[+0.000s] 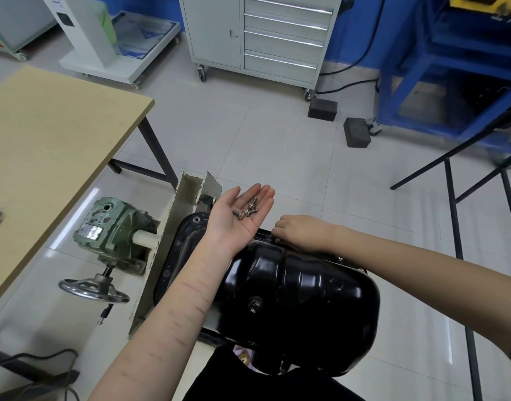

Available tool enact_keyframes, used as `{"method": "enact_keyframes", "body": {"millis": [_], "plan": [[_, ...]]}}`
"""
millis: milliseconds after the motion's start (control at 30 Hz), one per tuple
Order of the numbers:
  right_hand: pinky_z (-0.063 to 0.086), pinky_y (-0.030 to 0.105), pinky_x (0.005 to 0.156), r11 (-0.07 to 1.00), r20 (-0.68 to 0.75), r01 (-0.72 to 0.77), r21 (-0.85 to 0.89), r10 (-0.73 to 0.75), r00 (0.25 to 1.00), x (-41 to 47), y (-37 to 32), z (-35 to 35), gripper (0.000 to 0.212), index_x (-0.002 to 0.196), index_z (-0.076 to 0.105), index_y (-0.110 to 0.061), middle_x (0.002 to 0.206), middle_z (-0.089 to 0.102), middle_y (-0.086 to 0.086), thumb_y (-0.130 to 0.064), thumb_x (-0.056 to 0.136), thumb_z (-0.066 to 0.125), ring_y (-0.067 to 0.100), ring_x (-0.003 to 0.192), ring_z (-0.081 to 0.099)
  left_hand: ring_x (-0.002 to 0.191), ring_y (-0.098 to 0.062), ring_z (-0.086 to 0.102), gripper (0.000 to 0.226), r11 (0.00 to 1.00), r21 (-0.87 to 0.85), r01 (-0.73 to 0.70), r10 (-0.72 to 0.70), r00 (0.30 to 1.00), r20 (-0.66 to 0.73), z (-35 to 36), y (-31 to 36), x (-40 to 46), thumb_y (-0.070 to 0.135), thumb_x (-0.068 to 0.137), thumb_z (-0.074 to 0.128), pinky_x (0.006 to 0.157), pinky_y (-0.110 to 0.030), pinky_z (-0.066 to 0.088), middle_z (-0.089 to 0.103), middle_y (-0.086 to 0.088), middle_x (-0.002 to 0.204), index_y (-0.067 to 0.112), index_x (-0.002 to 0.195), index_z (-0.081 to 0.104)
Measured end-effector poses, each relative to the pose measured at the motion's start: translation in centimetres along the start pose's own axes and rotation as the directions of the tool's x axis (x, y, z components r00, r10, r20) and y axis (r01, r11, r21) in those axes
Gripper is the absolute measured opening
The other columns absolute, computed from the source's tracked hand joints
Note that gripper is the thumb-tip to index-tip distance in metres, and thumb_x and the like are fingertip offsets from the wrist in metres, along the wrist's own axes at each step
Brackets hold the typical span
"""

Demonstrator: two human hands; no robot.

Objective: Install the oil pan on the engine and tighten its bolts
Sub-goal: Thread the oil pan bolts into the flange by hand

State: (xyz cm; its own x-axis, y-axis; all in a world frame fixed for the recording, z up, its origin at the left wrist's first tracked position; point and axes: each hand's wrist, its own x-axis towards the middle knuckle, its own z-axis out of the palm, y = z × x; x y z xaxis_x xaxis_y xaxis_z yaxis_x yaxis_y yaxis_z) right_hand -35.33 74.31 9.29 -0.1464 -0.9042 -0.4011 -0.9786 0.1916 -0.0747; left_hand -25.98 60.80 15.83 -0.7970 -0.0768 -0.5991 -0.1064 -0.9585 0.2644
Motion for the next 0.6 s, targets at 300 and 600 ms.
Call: {"method": "enact_keyframes", "body": {"millis": [300,600], "plan": [[0.037,0.033,0.082,0.996,-0.02,-0.017,-0.089,0.015,1.0,-0.11,0.13,0.34,0.032,0.127,0.042,-0.01,0.112,0.052,0.01,-0.021,0.1,0.03,0.024,0.107,0.045,0.081,-0.032,0.065,0.056,1.0,0.008,0.009,-0.009,1.0,-0.005,0.04,-0.03,0.01,0.021,0.097,0.039,0.058,-0.038,0.058,0.069,-0.023,0.077,-0.011,0.063,0.069],[0.038,0.036,0.085,0.98,-0.023,-0.07,-0.185,0.067,0.998,0.39,-0.45,0.44,0.034,0.125,0.043,-0.006,0.115,0.054,0.012,-0.025,0.101,0.027,0.027,0.109,0.047,0.079,-0.031,0.067,0.056,0.999,0.03,0.011,-0.012,1.0,0.01,-0.22,-0.05,0.15,0.023,0.097,0.038,0.063,-0.04,0.057,0.07,-0.023,0.081,-0.009,0.064,0.071]]}}
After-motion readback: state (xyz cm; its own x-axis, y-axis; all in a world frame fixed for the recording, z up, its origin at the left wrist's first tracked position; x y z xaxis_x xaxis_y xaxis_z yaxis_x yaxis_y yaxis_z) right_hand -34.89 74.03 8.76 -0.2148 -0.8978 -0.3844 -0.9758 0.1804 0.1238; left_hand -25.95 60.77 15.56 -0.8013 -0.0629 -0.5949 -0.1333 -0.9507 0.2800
